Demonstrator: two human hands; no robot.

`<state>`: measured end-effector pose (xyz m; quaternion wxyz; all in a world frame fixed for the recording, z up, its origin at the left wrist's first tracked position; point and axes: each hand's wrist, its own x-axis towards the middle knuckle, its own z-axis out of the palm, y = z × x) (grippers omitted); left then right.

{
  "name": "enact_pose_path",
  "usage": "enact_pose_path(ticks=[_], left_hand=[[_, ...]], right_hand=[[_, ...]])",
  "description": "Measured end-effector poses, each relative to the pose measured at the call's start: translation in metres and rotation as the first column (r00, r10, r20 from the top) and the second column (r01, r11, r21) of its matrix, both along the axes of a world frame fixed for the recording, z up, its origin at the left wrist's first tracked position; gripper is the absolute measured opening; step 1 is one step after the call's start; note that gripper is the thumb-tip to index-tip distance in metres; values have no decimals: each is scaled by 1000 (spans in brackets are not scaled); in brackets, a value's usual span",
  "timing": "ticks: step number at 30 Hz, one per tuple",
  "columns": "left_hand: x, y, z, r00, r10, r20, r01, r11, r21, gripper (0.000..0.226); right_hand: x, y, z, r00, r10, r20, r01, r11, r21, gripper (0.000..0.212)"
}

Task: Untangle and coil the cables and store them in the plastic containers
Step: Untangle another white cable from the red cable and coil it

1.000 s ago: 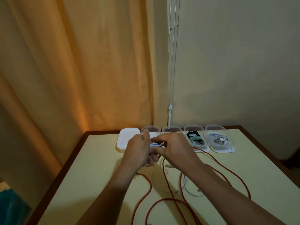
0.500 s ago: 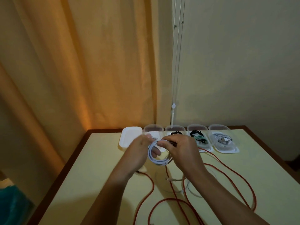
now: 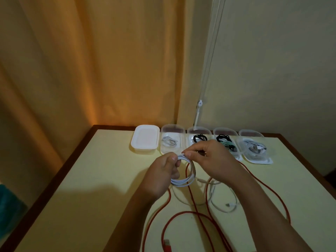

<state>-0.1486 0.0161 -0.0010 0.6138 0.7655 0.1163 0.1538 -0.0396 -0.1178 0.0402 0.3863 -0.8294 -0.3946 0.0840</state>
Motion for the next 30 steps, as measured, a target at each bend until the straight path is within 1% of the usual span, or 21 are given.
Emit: enact_pose_path(ticks=[2, 4, 6, 9, 11, 13, 14, 15, 18, 19, 21, 23, 26, 30], left_hand=[[4, -1, -6, 999, -53, 7, 53, 993, -109, 37], [7, -1, -12, 995, -92, 49, 100, 972, -212, 36], [12, 1, -21, 992, -76, 103, 99, 965, -242, 36], [19, 6, -29, 978, 11, 208, 45, 964, -261, 37], [25, 8, -30, 964, 36, 263, 51, 947, -318, 36], [31, 9, -32, 956, 21, 291, 92, 924, -371, 34], [34, 9, -32, 957, 5, 291, 104, 928, -359, 33], [36, 9, -33, 962, -8, 274, 97, 944, -315, 33], [39, 6, -34, 974, -31, 227, 63, 989, -135, 36], [40, 4, -34, 974, -29, 223, 51, 994, -95, 35], [39, 2, -34, 977, 31, 210, -28, 999, -16, 29], [38, 3, -36, 975, 87, 205, -96, 995, 32, 22], [40, 3, -39, 977, 99, 189, -123, 985, 118, 25], [44, 2, -41, 974, 165, 153, -181, 978, 99, 24]], right_hand=[[5, 2, -7, 999, -14, -29, 16, 997, 74, 12], [6, 5, -19, 999, -22, -40, 28, 987, 157, 12], [4, 6, -36, 996, -42, -74, 58, 972, 230, 17], [-3, 6, -51, 992, -81, -99, 108, 944, 313, 27], [-6, 9, -54, 989, -100, -113, 132, 937, 324, 29], [-8, 10, -54, 985, -118, -126, 152, 938, 312, 27], [-8, 10, -54, 984, -119, -130, 154, 940, 306, 24], [-7, 9, -54, 984, -114, -134, 151, 942, 300, 20], [-4, 5, -57, 974, -112, -195, 170, 936, 309, 15], [-4, 4, -59, 968, -109, -224, 179, 931, 318, 17], [-3, 5, -62, 954, -106, -279, 192, 933, 303, 18], [-3, 6, -63, 941, -93, -326, 189, 943, 274, 21], [-4, 6, -61, 930, -75, -360, 171, 955, 241, 24], [-1, 9, -66, 940, -118, -321, 198, 953, 228, 21]])
